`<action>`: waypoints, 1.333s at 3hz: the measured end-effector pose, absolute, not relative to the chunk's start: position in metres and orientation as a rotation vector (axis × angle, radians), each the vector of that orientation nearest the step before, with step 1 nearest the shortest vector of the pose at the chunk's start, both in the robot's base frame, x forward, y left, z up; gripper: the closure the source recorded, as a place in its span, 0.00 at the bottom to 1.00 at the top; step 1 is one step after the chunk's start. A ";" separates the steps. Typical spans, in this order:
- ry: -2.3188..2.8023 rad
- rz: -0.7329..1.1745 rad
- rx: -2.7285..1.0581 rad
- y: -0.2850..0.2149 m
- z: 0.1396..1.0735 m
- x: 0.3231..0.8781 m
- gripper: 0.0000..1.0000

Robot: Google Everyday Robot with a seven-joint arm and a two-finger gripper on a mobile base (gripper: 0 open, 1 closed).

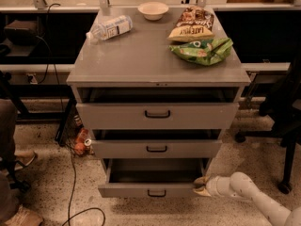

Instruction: Open bottom drawer

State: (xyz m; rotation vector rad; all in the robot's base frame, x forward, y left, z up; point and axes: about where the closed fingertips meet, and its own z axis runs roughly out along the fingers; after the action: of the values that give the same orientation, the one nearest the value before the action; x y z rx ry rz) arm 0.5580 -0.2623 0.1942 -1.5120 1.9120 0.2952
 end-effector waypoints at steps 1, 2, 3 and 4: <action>1.956 0.308 -1.462 -0.263 0.194 0.528 1.00; 1.956 0.308 -1.462 -0.263 0.194 0.528 1.00; 1.981 0.352 -1.397 -0.255 0.190 0.493 1.00; 1.981 0.352 -1.397 -0.255 0.192 0.493 1.00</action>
Offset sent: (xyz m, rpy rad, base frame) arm -0.2295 0.0045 -0.0017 0.1513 0.1436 -0.3179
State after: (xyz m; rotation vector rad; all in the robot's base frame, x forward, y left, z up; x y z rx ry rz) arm 0.4928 -0.2550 0.1918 -1.3974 1.9809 0.3522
